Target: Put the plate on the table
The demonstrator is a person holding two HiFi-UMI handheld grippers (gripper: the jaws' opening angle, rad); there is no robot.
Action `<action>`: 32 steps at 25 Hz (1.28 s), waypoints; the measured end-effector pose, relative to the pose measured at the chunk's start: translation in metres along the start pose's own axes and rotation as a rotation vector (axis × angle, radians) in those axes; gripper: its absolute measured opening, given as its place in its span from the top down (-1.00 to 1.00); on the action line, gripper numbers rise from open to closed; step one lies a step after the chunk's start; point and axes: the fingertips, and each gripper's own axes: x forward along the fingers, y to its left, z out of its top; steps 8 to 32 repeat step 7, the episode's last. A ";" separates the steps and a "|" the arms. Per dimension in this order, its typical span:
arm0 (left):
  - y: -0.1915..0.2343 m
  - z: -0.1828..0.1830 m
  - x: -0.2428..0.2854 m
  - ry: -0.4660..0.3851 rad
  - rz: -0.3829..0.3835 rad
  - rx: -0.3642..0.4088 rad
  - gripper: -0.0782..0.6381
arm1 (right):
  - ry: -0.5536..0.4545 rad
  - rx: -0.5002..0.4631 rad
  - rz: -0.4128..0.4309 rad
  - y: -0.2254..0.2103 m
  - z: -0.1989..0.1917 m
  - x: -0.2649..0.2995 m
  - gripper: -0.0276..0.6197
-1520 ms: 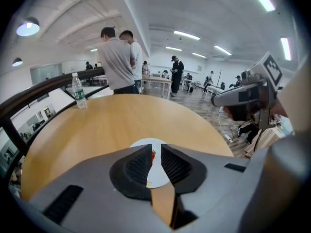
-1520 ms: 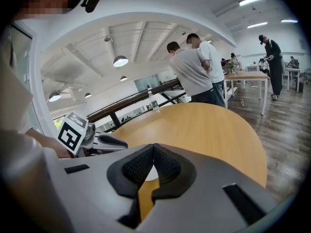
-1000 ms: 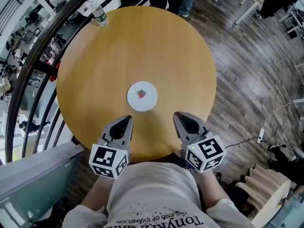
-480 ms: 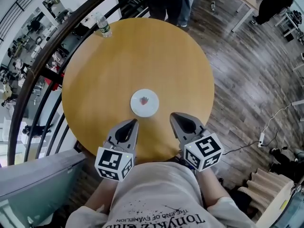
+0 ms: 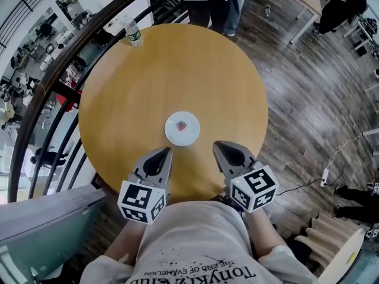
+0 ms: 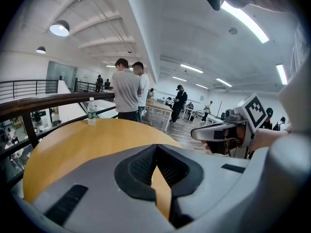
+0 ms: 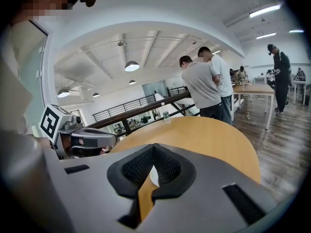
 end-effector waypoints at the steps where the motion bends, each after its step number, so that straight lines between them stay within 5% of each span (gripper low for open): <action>1: 0.001 -0.001 -0.001 0.002 0.000 -0.002 0.71 | 0.001 -0.001 0.002 0.001 0.000 0.001 0.84; 32: 0.013 -0.005 -0.004 0.007 0.011 -0.015 0.72 | -0.005 0.003 0.024 0.004 0.002 0.008 0.84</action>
